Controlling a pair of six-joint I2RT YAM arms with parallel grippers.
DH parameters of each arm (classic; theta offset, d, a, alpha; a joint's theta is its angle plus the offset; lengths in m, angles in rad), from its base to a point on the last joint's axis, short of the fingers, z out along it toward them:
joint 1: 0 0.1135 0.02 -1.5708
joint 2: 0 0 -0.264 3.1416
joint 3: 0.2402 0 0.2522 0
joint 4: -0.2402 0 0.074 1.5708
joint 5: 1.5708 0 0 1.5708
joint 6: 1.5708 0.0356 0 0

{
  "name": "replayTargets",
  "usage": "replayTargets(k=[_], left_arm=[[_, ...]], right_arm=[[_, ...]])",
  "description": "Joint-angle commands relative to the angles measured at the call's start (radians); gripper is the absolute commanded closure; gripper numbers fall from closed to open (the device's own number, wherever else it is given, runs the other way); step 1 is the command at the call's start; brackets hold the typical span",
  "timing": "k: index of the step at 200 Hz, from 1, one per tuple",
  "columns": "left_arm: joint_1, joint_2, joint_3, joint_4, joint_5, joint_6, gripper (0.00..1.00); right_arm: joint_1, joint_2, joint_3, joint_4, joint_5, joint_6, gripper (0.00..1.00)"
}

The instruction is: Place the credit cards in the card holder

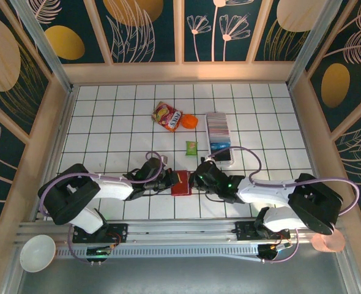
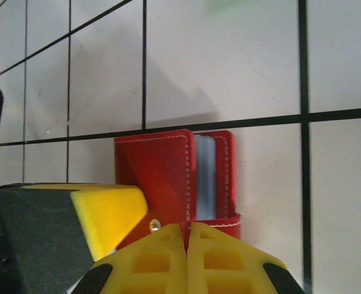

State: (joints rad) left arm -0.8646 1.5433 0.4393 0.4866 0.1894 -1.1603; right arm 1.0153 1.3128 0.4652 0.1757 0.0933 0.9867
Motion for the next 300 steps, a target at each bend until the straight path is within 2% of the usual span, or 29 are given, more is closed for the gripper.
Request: replayTargets(k=[1,24,63,84,108,140,157,175,190,225,272,300], left_arm=[[-0.001,0.036,-0.002,-0.128,-0.065,0.028,1.0],[-0.003,0.056,-0.001,-0.128,-0.062,0.026,1.0],[-0.003,0.061,-0.003,-0.125,-0.063,0.024,1.0],[-0.003,0.057,-0.01,-0.126,-0.066,0.025,1.0],[-0.003,0.057,-0.01,-0.125,-0.067,0.026,1.0],[-0.003,0.055,-0.011,-0.125,-0.065,0.027,1.0],[-0.004,0.055,-0.014,-0.126,-0.066,0.026,1.0],[-0.003,0.056,-0.014,-0.125,-0.064,0.026,1.0],[-0.002,0.057,-0.014,-0.123,-0.064,0.026,1.0],[-0.003,0.058,-0.013,-0.123,-0.063,0.024,1.0],[-0.003,0.048,-0.012,-0.127,-0.063,0.024,1.0],[-0.002,0.032,-0.007,-0.126,-0.058,0.023,1.0]], right_arm=[[-0.011,0.032,0.016,0.111,-0.061,0.037,1.0],[-0.014,0.077,0.031,0.174,-0.097,0.056,1.0],[-0.014,0.134,0.07,0.127,-0.103,0.059,1.0],[-0.015,0.121,0.057,0.143,-0.094,0.075,0.87],[-0.017,0.121,0.066,0.12,-0.086,0.081,0.8],[-0.024,0.136,0.07,0.11,-0.094,0.087,0.78],[-0.027,0.136,0.065,0.111,-0.096,0.095,0.7],[-0.03,0.136,0.062,0.111,-0.098,0.095,0.7],[-0.032,0.138,0.064,0.105,-0.098,0.095,0.7],[-0.032,0.144,0.065,0.101,-0.099,0.097,0.8],[-0.032,0.16,0.081,0.07,-0.1,0.092,1.0],[-0.031,0.155,0.077,0.058,-0.095,0.095,1.0]])
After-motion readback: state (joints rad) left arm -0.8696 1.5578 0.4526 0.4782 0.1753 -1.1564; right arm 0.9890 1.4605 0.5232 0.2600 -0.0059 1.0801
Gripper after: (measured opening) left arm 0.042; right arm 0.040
